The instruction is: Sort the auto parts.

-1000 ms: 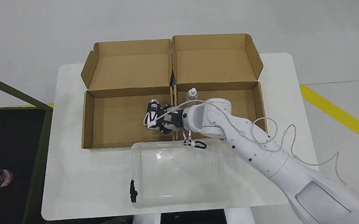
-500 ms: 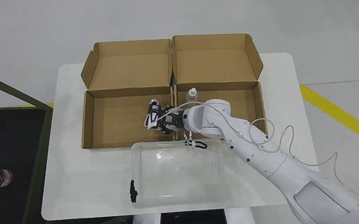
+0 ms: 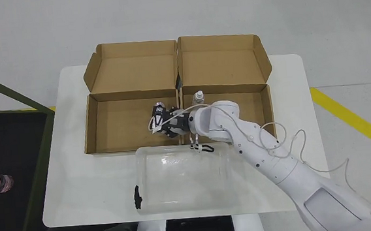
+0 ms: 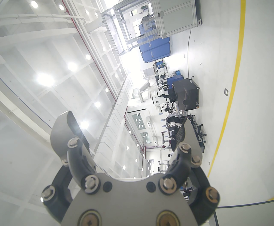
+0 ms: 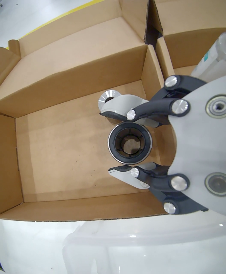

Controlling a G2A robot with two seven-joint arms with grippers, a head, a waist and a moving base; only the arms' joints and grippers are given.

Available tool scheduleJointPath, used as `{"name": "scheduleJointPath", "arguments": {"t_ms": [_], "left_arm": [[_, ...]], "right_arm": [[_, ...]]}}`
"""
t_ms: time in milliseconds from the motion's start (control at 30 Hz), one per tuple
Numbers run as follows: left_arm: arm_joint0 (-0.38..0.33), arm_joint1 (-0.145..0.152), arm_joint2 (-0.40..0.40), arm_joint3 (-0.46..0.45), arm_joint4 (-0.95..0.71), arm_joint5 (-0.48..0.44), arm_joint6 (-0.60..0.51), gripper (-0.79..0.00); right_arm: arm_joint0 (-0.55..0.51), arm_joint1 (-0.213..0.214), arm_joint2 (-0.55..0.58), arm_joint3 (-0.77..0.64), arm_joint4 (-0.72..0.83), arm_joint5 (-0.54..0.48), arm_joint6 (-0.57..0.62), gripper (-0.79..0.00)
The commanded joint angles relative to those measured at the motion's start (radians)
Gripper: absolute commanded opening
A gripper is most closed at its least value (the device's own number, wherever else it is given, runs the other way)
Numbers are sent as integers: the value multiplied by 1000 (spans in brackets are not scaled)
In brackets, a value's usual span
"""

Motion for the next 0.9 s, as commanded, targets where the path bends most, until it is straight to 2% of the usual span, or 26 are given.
{"name": "scheduleJointPath", "arguments": {"t_ms": [0, 367, 600, 867], "left_arm": [[0, 0, 0, 0, 0, 0, 0, 0], [0, 0, 0, 0, 0, 0, 0, 0], [0, 0, 0, 0, 0, 0, 0, 0], [0, 0, 0, 0, 0, 0, 0, 0]], "right_arm": [[-2, 1, 8, -16, 3, -5, -3, -394], [-52, 28, 95, -191, -6, -43, -9, -363], [-145, 61, 182, -334, -8, -98, 3, -360], [-274, 104, 288, -451, -15, -195, 13, -302]]}}
